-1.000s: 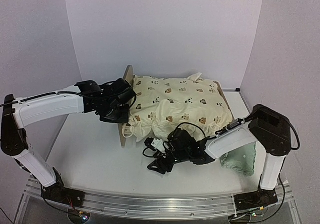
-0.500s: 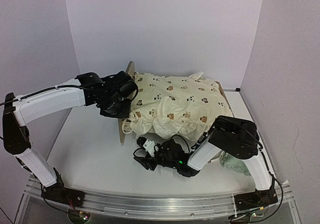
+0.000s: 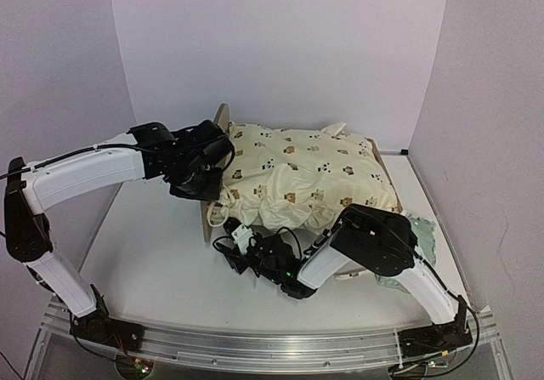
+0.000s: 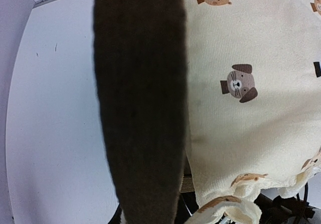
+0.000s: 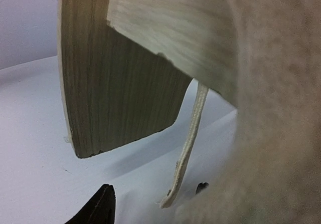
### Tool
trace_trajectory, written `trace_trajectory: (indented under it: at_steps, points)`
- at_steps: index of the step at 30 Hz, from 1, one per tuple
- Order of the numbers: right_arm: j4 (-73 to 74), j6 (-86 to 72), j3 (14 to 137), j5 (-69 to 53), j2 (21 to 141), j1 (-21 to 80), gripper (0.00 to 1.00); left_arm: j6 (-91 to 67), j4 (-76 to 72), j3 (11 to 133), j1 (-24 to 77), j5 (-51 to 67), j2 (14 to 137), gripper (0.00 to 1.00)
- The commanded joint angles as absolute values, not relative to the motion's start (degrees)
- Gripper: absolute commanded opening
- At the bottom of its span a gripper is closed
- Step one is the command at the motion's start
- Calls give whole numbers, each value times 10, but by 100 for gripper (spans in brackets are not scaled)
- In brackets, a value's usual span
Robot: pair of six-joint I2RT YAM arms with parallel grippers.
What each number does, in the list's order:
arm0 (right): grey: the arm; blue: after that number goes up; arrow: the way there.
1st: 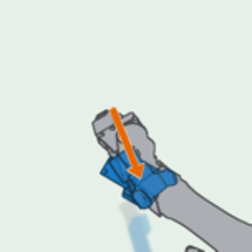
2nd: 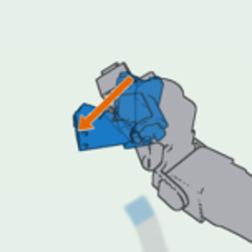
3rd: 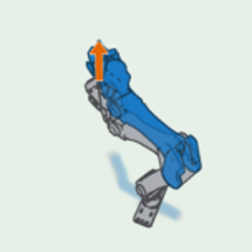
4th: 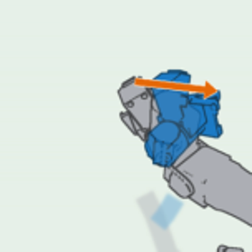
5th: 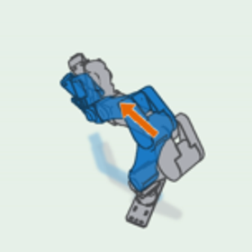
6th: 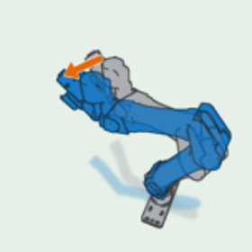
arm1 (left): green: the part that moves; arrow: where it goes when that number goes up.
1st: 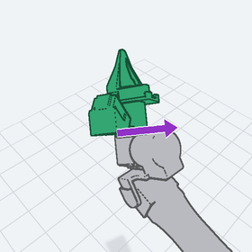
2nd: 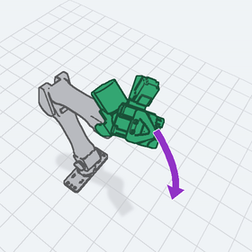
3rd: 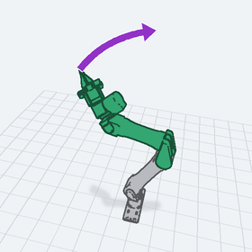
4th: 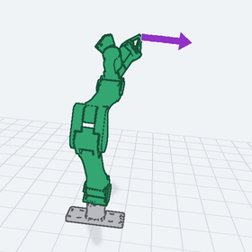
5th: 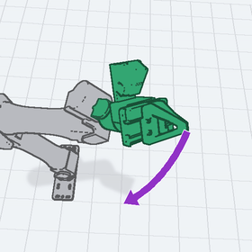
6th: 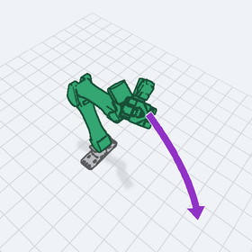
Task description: Set up the pet bed
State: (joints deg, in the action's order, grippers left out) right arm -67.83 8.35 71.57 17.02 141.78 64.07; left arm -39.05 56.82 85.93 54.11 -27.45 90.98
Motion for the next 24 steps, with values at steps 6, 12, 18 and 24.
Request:
trace_trajectory:
  at_steps: [6,12,18,24]
  points:
    - [-708,112,785,235,1466,645,44,-340,530,901,552,-277,862,0]
    - [-708,120,803,234,1479,645,26,-342,530,893,552,-278,854,0]
    - [-708,122,797,232,1474,646,4,-347,523,874,552,-274,837,0]
    - [-714,109,767,215,1451,650,0,-349,513,845,552,-276,824,0]
